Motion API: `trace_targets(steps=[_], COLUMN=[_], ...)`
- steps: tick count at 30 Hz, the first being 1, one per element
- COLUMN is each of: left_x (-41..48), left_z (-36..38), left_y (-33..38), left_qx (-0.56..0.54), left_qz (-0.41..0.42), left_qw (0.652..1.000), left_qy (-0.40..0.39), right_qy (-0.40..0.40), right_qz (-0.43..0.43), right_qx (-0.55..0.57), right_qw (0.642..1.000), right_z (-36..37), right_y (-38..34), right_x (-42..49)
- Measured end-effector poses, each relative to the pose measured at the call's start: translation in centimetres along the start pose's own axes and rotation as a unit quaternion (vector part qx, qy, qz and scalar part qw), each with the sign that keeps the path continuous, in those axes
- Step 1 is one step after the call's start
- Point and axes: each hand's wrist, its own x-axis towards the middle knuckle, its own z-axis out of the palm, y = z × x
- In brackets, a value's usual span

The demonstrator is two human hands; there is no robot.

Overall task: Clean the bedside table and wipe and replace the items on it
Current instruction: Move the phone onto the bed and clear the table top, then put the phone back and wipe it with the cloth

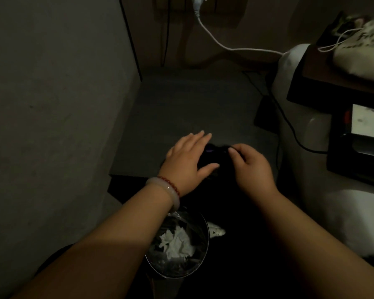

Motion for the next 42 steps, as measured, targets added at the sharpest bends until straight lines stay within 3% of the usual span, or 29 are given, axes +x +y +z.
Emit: trace_targets(steps=[3,7,13,19,21,25,28,31,35,38,42], left_x=[1.6,1.9,2.4,2.0,1.2,0.4,0.3,0.4,0.5,1.6,3.0], left_z=[-0.3,-1.8,-4.5,-4.9,-4.5,-4.5,-4.8,-5.1,-6.3,-8.7,-13.3], left_y=[0.2,-0.3,-0.1,2.6,3.8,5.2,5.1,4.3,2.5,1.2,1.7], left_qx=[-0.135,-0.262,-0.277,-0.251,-0.276,-0.338,-0.329,-0.294,-0.265,-0.25,-0.25], left_qz=[-0.022,-0.123,-0.129,-0.092,-0.106,-0.142,-0.14,-0.131,-0.122,-0.068,0.004], left_qw=[0.99,0.956,0.947,0.933,0.931,0.927,0.928,0.932,0.926,0.918,0.912], left_qy=[0.011,0.05,0.102,0.24,0.215,0.085,0.106,0.168,0.239,0.3,0.324], right_qy=[0.019,0.003,-0.01,0.014,0.011,-0.046,-0.07,-0.034,0.037,0.08,0.123], right_qz=[0.04,0.049,0.12,0.13,0.135,0.17,0.164,0.137,0.085,0.045,-0.048], right_qx=[0.042,0.089,0.218,0.313,0.34,0.393,0.407,0.39,0.277,0.22,0.178], right_qw=[0.998,0.995,0.968,0.941,0.93,0.903,0.896,0.91,0.956,0.971,0.975], right_z=[-0.3,-1.1,-1.7,-2.1,-1.9,-1.8,-2.0,-2.4,-3.7,-5.2,-7.3], right_y=[-0.1,-0.9,-3.6,-7.3,-8.0,-9.0,-9.4,-9.5,-9.5,-10.0,-11.8], right_x=[0.9,1.8,3.4,2.9,2.5,1.8,1.4,1.5,2.5,4.1,4.8])
